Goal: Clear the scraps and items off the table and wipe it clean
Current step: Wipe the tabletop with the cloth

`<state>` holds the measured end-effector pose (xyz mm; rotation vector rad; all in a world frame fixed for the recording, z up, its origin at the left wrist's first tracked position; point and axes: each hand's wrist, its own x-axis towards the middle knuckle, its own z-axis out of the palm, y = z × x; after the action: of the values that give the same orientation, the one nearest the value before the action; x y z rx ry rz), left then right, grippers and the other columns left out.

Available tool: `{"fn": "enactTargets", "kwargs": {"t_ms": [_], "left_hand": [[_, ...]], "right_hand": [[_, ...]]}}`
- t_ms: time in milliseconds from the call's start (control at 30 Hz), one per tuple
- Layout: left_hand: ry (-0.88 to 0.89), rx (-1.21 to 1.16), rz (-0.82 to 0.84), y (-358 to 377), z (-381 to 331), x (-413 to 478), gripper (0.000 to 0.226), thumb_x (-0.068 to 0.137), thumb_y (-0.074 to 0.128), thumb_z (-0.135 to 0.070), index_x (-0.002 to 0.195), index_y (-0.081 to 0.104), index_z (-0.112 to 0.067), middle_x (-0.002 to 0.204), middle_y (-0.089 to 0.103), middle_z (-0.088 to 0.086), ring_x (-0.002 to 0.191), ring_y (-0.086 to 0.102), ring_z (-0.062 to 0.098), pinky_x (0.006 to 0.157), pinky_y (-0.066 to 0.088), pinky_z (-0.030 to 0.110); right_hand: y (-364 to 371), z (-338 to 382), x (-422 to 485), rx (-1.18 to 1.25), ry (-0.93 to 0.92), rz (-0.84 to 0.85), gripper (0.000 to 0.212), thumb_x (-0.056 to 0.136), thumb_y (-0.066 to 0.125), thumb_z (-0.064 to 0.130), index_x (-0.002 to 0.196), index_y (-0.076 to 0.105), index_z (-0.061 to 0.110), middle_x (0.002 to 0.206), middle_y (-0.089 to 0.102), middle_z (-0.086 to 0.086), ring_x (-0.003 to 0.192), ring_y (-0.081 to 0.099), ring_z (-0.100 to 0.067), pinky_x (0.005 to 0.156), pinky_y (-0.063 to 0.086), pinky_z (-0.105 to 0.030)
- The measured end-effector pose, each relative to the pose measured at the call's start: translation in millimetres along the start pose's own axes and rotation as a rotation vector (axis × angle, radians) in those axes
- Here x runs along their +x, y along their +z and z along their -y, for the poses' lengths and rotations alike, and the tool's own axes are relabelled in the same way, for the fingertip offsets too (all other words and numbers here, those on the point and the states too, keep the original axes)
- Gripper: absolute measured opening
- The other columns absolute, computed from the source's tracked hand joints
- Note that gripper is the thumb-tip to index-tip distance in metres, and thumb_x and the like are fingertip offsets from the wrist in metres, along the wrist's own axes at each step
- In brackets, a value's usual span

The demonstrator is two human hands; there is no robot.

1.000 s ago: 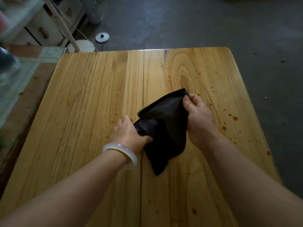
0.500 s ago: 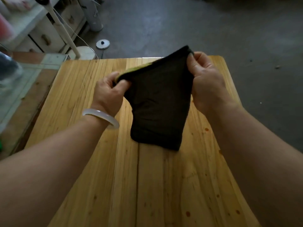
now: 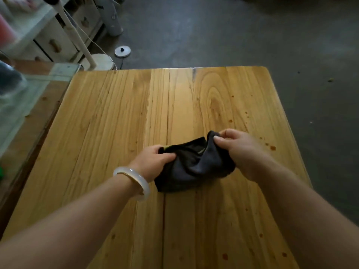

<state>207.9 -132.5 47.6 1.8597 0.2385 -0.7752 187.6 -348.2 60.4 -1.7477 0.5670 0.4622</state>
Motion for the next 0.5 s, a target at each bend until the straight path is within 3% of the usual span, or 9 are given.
{"fn": "enactTargets", "kwargs": {"t_ms": [200, 333, 400, 500], "left_hand": [[-0.016, -0.031, -0.248, -3.5, 12.7, 29.3, 0.016, 0.087, 0.061, -0.025, 0.09, 0.06, -0.01, 0.095, 0.065, 0.018, 0.091, 0.064, 0.035, 0.084, 0.052, 0.054], [-0.12, 0.249, -0.254, 4.0, 25.4, 46.1, 0.037, 0.084, 0.067, -0.027, 0.113, 0.054, -0.01, 0.103, 0.062, 0.008, 0.096, 0.061, 0.028, 0.086, 0.052, 0.045], [-0.142, 0.371, -0.299, 7.6, 30.9, 50.4, 0.044, 0.082, 0.068, -0.033, 0.117, 0.053, -0.011, 0.107, 0.061, 0.007, 0.097, 0.06, 0.027, 0.086, 0.052, 0.042], [-0.087, 0.441, -0.384, 7.6, 35.8, 54.9, 0.037, 0.084, 0.059, -0.045, 0.105, 0.058, -0.014, 0.1, 0.062, 0.006, 0.09, 0.06, 0.026, 0.08, 0.053, 0.043]], "right_hand": [[10.8, -11.8, 22.1, 0.091, -0.107, -0.11, 0.016, 0.1, 0.055, 0.021, 0.114, 0.062, 0.023, 0.106, 0.068, -0.002, 0.098, 0.067, -0.018, 0.068, 0.055, -0.027], [29.9, -17.4, 38.8, -0.516, -0.189, -0.331, 0.049, 0.096, 0.06, 0.02, 0.142, 0.045, 0.023, 0.138, 0.047, 0.0, 0.128, 0.044, -0.017, 0.1, 0.043, -0.029], [46.6, -21.8, 34.5, -0.625, -0.359, -0.296, 0.054, 0.096, 0.058, 0.022, 0.146, 0.04, 0.025, 0.142, 0.039, 0.002, 0.132, 0.035, -0.015, 0.107, 0.035, -0.028], [74.5, -36.4, 30.7, -0.705, -0.507, -0.159, 0.054, 0.097, 0.054, 0.031, 0.149, 0.037, 0.026, 0.152, 0.033, 0.0, 0.143, 0.026, -0.018, 0.118, 0.029, -0.04]]}}
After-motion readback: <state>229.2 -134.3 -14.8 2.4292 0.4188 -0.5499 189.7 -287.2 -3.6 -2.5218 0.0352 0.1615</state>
